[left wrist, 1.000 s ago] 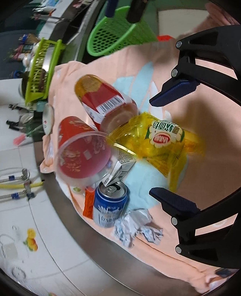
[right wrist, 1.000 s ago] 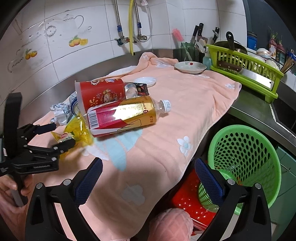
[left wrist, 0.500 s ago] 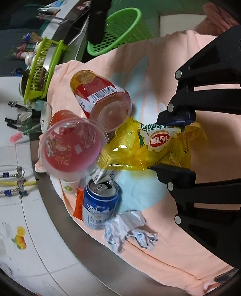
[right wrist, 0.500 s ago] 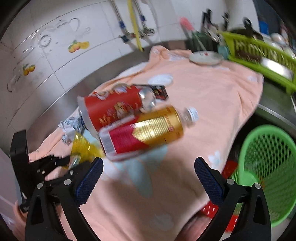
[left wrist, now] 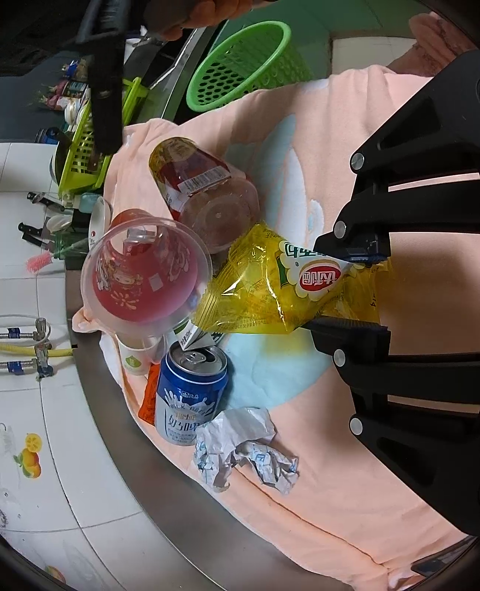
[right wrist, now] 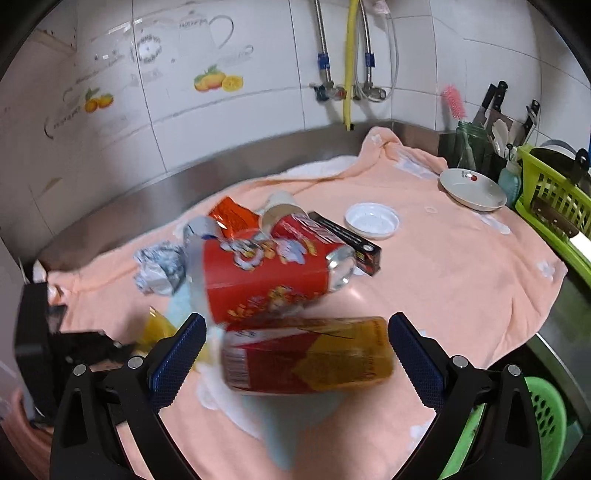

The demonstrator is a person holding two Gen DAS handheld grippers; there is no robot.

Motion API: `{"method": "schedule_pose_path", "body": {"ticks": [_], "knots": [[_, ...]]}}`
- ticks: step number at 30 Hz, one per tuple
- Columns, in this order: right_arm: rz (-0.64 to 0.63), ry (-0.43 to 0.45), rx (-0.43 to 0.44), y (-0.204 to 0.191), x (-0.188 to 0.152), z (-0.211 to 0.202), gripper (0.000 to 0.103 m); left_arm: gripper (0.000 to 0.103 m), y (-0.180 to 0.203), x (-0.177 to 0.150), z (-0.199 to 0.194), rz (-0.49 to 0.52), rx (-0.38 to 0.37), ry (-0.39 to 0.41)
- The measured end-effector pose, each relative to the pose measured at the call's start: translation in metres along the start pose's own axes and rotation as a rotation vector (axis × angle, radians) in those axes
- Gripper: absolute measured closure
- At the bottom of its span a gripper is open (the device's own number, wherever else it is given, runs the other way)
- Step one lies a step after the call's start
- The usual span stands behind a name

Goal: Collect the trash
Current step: 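Grasp the yellow snack bag with the left tool while the right tool grasps the tea bottle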

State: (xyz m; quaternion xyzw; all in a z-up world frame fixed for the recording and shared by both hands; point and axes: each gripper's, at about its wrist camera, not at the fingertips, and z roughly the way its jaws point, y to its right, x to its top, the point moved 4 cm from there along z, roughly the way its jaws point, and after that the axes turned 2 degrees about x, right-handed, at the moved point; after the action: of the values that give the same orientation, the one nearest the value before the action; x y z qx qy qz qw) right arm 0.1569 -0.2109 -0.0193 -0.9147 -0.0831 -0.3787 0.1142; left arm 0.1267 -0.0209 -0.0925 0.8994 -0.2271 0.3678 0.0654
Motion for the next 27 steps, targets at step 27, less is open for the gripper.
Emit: {"method": "schedule_pose_path", "body": {"ticks": [27], "knots": [[0.967, -0.088, 0.073, 0.043, -0.045, 0.062, 0.032, 0.083, -0.004, 0.005, -0.009, 0.010, -0.045, 0.040]]}}
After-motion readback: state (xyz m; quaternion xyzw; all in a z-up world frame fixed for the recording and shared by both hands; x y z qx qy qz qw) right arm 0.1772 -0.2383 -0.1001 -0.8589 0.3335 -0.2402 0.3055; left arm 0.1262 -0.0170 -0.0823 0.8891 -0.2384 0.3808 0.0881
